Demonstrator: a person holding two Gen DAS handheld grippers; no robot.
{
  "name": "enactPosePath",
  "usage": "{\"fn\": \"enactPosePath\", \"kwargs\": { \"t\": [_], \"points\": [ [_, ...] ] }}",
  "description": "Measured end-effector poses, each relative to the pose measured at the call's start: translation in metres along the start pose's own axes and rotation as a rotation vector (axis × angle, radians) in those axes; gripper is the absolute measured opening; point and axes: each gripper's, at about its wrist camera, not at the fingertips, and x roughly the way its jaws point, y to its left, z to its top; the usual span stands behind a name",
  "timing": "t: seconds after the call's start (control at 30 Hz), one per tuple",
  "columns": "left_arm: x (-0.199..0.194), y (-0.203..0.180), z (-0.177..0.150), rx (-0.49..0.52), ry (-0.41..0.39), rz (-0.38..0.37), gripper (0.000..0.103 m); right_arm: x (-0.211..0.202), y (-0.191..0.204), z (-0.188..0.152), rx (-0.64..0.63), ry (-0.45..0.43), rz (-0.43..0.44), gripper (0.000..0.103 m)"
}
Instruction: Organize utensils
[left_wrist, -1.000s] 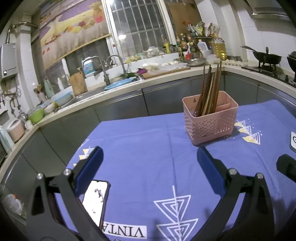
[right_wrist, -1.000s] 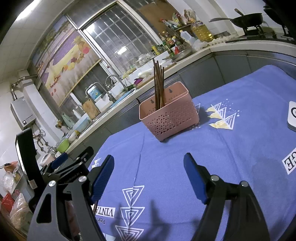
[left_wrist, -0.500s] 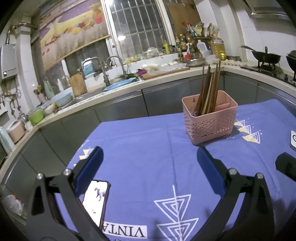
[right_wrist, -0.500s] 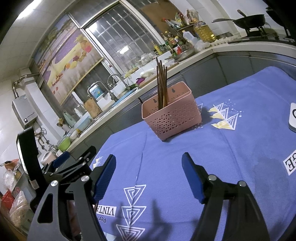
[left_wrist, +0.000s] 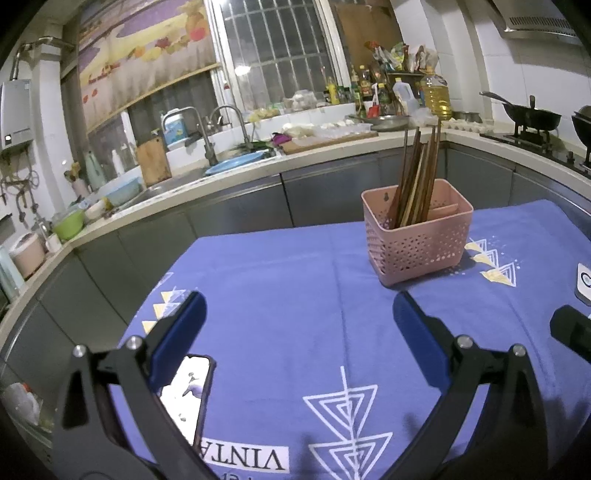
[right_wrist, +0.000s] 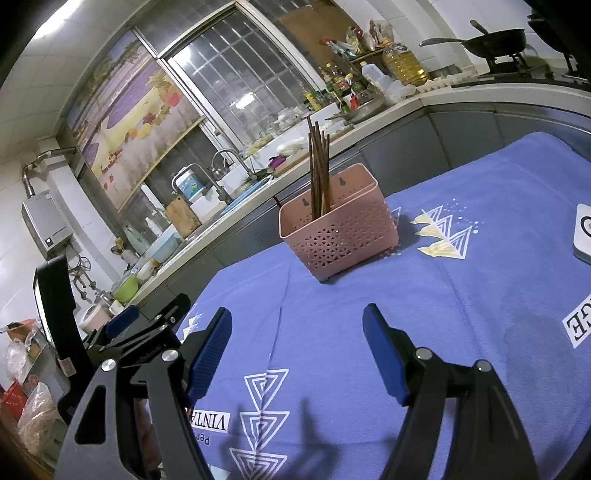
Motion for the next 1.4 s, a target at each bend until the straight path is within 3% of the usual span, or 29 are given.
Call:
{"fn": "enactPosePath", "kwargs": {
  "t": [0.3, 1.4],
  "points": [
    [0.0004, -0.0027, 0.0001, 0.000, 0.007, -0.001, 0.097, -0.0034, 0.0043, -0.0005, -0.022, -0.037, -0.002, 0.080],
    [0.0067, -0.0013, -0.0026, -0.032, 0.056, 0.003, 0.097, -0.0036, 0.0003, -0.0035, 0.024, -0.015, -0.011, 0.079]
  ]
}}
